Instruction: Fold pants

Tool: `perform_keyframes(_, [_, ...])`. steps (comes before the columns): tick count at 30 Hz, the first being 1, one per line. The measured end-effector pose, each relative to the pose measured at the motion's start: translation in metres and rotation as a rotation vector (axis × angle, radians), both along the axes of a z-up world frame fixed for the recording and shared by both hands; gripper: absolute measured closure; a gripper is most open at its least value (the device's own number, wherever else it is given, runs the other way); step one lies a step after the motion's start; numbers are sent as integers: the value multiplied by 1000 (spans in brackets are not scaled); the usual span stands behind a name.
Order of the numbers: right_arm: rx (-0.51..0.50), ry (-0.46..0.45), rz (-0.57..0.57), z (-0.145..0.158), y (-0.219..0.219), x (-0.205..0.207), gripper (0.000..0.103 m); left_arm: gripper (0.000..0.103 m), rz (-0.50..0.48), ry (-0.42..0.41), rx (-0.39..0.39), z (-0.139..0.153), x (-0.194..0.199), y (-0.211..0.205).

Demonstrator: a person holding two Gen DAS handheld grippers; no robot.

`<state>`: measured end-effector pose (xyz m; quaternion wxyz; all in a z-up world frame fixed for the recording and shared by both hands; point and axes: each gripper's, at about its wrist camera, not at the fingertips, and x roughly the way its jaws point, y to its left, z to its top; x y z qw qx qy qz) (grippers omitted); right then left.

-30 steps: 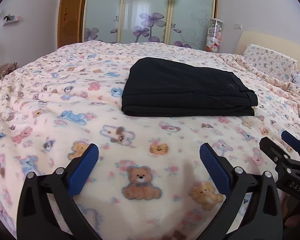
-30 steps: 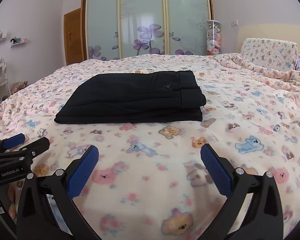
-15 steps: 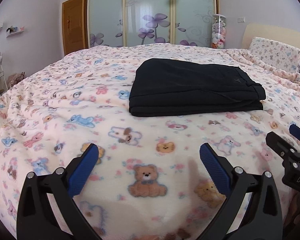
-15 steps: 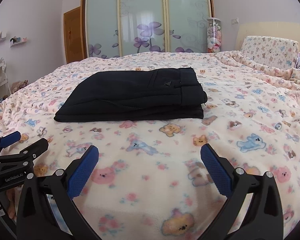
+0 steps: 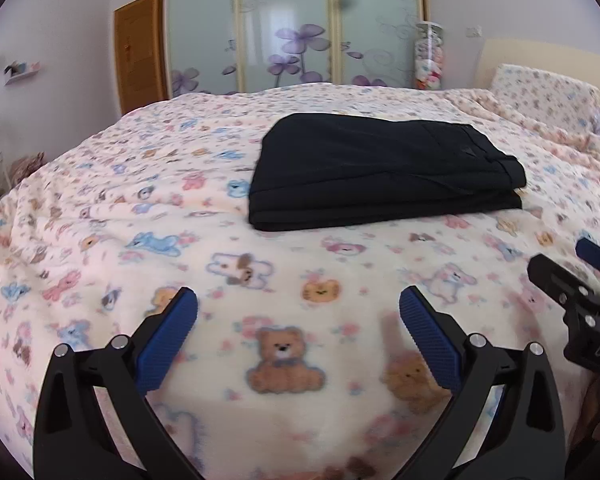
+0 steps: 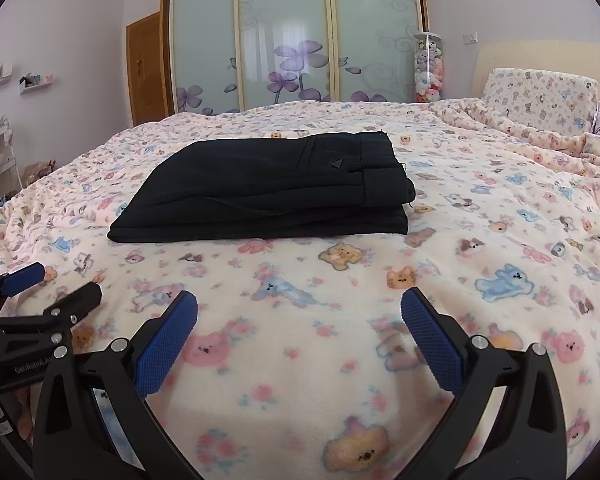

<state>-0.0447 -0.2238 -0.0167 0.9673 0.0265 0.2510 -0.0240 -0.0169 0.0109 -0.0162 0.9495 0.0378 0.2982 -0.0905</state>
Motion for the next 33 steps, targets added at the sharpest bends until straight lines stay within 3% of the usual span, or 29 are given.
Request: perform_keyframes(33, [3, -1, 0, 1, -3, 1, 1, 2, -26, 8, 22, -3, -2, -7])
